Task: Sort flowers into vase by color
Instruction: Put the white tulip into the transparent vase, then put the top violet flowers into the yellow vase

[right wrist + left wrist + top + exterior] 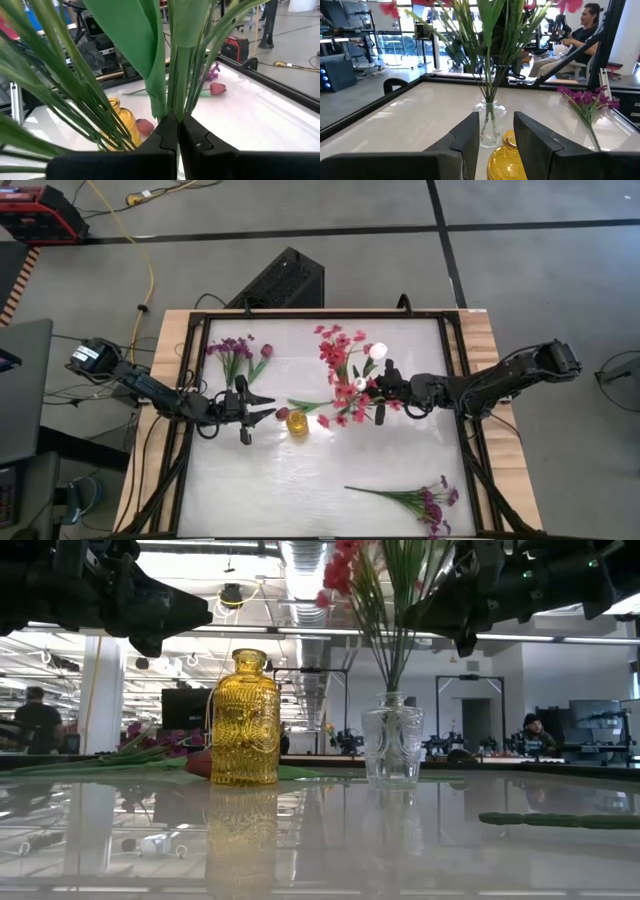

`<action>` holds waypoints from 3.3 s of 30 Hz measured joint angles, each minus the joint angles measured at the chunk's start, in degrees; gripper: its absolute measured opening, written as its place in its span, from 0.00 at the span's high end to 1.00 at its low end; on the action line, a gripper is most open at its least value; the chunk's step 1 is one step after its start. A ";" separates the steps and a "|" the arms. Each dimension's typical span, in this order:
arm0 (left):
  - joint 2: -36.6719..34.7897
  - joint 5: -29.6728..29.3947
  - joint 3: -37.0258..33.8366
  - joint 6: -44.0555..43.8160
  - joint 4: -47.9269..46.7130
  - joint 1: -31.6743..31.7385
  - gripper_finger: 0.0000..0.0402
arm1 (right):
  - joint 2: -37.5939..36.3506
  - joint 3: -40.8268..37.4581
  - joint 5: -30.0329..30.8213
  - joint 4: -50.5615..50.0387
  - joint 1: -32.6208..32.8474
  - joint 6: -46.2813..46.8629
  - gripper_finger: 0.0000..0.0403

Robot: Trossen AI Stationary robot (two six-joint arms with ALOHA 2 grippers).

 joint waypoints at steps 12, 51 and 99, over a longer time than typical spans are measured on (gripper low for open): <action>0.00 0.00 0.00 -0.04 -0.26 0.00 0.73 | 0.46 0.00 0.17 -4.70 -0.37 1.78 0.93; -0.02 0.09 0.00 -1.07 -0.61 -0.01 0.73 | 0.24 25.65 -5.62 -66.74 -0.37 1.86 0.42; 15.19 3.93 31.69 -61.80 -112.34 25.32 0.72 | 0.35 29.92 2.14 -91.32 26.43 19.45 0.42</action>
